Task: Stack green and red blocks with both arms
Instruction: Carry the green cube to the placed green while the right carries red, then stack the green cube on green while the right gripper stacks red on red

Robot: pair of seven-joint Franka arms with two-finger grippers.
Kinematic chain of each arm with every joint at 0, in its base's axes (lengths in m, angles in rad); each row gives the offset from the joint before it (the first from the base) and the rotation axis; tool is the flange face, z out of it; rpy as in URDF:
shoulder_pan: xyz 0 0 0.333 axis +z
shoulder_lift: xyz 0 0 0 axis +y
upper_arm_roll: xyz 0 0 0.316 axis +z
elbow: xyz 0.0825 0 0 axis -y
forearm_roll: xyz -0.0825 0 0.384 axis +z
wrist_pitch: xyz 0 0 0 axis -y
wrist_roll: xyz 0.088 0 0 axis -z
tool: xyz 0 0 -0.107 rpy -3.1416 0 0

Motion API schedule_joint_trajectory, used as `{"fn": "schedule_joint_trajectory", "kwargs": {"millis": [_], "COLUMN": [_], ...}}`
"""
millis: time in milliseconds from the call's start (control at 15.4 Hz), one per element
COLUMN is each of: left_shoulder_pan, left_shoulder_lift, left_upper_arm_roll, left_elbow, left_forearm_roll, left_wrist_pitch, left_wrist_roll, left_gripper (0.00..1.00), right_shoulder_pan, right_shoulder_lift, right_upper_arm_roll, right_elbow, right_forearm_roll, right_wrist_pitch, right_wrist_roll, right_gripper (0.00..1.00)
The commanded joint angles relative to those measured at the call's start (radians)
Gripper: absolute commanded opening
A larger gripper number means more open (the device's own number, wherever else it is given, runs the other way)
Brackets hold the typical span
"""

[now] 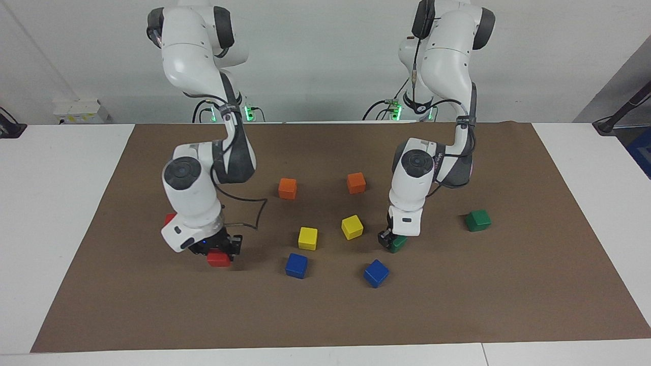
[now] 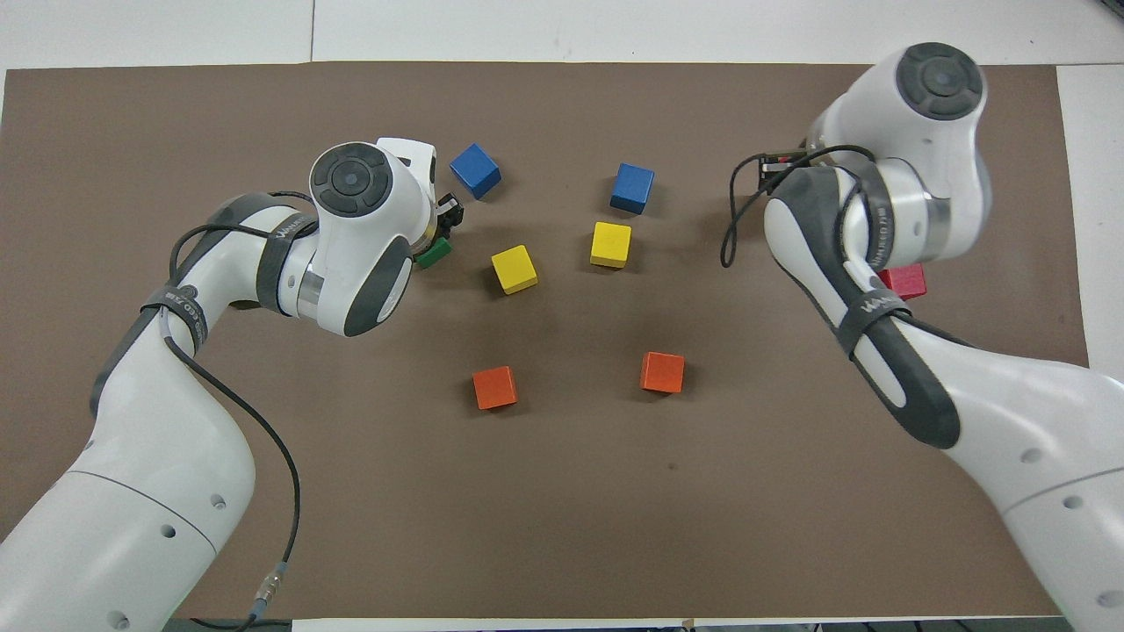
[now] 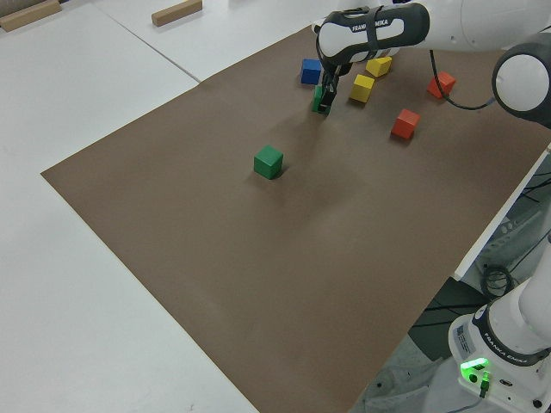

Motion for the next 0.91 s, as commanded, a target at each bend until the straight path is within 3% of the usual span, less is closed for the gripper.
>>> {"fn": "schedule_joint_trajectory", "kwargs": {"millis": [0, 260, 520, 845], "left_shoulder_pan": [0.01, 0.18, 0.342, 0.41], "left_shoulder_lift": [-0.083, -0.278, -0.297, -0.329], "left_upper_arm_roll": [0.018, 0.015, 0.015, 0.015], "left_elbow": [0.03, -0.06, -0.09, -0.221], "left_forearm_roll": [0.095, -0.029, -0.062, -0.117], "left_wrist_pitch": [-0.175, -0.294, -0.326, -0.149], "left_wrist_roll": [0.024, 0.514, 0.896, 0.949], "left_gripper": [0.0, 0.0, 0.0, 0.0], "right_shoulder_pan": [-0.096, -0.171, -0.194, -0.194], "right_shoulder_lift": [-0.218, -0.281, -0.303, -0.301], "right_upper_arm_roll": [0.018, 0.018, 0.018, 0.016], "right_elbow": [-0.306, -0.392, -0.509, -0.532], "right_forearm_roll": [-0.003, 0.0, 0.002, 0.002], "right_wrist_pitch": [0.073, 0.078, 0.231, 0.279], "right_wrist_roll": [-0.152, -0.263, -0.323, -0.332], "right_gripper": [0.0, 0.0, 0.0, 0.0]}}
